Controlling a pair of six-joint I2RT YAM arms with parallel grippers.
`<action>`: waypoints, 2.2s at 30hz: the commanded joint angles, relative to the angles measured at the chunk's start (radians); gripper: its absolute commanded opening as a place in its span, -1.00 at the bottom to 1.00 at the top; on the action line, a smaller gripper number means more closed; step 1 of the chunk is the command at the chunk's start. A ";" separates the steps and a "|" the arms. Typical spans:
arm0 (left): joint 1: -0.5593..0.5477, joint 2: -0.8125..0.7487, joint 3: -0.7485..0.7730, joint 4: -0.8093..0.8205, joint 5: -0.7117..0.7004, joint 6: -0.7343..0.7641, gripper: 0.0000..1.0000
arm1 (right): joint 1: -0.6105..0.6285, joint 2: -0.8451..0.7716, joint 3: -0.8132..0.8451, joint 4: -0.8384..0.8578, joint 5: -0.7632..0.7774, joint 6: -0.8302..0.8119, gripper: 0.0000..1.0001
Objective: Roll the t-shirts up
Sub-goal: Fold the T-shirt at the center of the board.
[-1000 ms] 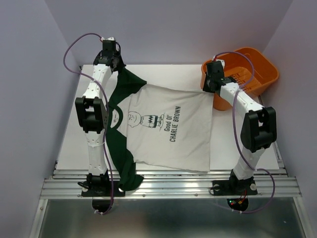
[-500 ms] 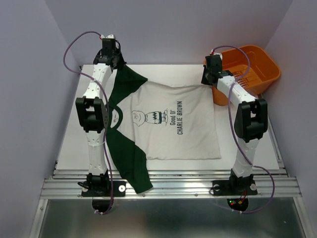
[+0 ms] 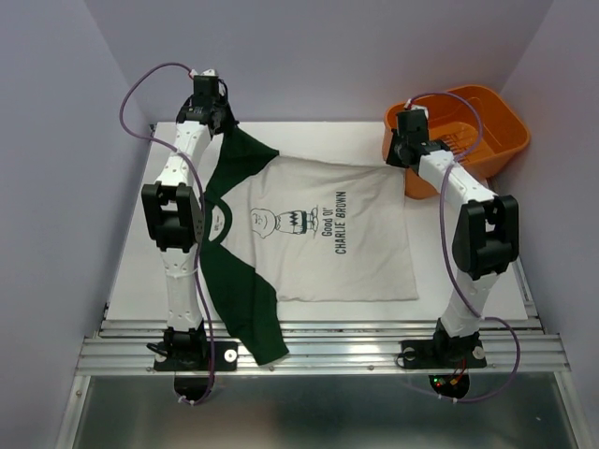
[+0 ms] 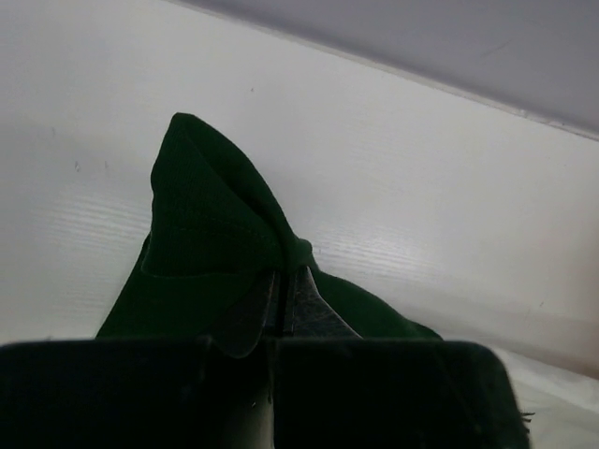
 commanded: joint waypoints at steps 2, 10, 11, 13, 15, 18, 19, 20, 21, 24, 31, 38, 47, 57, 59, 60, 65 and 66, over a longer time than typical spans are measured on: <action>-0.001 -0.230 -0.191 -0.006 -0.029 -0.009 -1.00 | -0.017 -0.106 -0.060 0.043 0.005 0.030 -0.99; -0.010 -0.479 -0.556 0.017 -0.044 -0.077 -1.00 | -0.017 -0.183 -0.197 0.046 -0.009 0.063 -0.99; -0.010 -0.503 -0.620 0.017 -0.046 -0.089 -1.00 | -0.017 -0.191 -0.211 0.049 -0.010 0.066 -0.99; -0.011 -0.566 -0.722 0.031 -0.024 -0.138 -1.00 | -0.017 -0.205 -0.246 0.054 -0.018 0.072 -0.99; -0.014 -0.626 -0.786 0.037 -0.006 -0.178 -1.00 | -0.017 -0.216 -0.266 0.059 -0.018 0.083 -0.99; -0.034 -0.704 -0.921 0.067 0.005 -0.262 -1.00 | -0.017 -0.232 -0.306 0.071 -0.023 0.095 -0.99; -0.051 -0.723 -0.955 0.078 0.002 -0.284 -1.00 | -0.017 -0.237 -0.314 0.074 -0.027 0.099 -0.99; -0.060 -0.758 -1.018 0.093 -0.009 -0.329 -1.00 | -0.017 -0.240 -0.329 0.079 -0.029 0.103 -0.99; -0.068 -0.775 -1.050 0.098 -0.010 -0.354 -1.00 | -0.017 -0.240 -0.335 0.080 -0.032 0.106 -0.99; -0.093 -0.829 -1.153 0.121 -0.018 -0.431 -1.00 | -0.017 -0.242 -0.352 0.088 -0.043 0.112 -0.99; -0.107 -0.899 -1.271 0.112 -0.047 -0.492 -1.00 | -0.017 -0.251 -0.375 0.092 -0.047 0.116 -0.99; -0.107 -0.922 -1.264 0.060 -0.090 -0.473 -1.00 | -0.017 -0.262 -0.392 0.097 -0.055 0.119 -0.99; -0.108 -0.962 -1.264 -0.018 -0.072 -0.471 -1.00 | -0.017 -0.280 -0.417 0.099 -0.052 0.124 -0.99; -0.110 -1.039 -1.298 -0.063 -0.047 -0.486 -1.00 | -0.017 -0.324 -0.487 0.109 -0.095 0.144 -0.99; -0.110 -1.034 -1.314 -0.057 -0.047 -0.477 -1.00 | -0.017 -0.335 -0.524 0.123 -0.116 0.150 -0.99; -0.111 -1.030 -1.324 -0.054 -0.047 -0.477 -1.00 | -0.017 -0.335 -0.536 0.126 -0.119 0.155 -0.99; -0.111 -1.031 -1.377 -0.021 0.004 -0.474 -1.00 | -0.017 -0.329 -0.590 0.140 -0.116 0.179 -0.96; -0.111 -1.034 -1.386 -0.020 0.023 -0.465 -1.00 | -0.017 -0.323 -0.599 0.134 -0.112 0.185 -0.70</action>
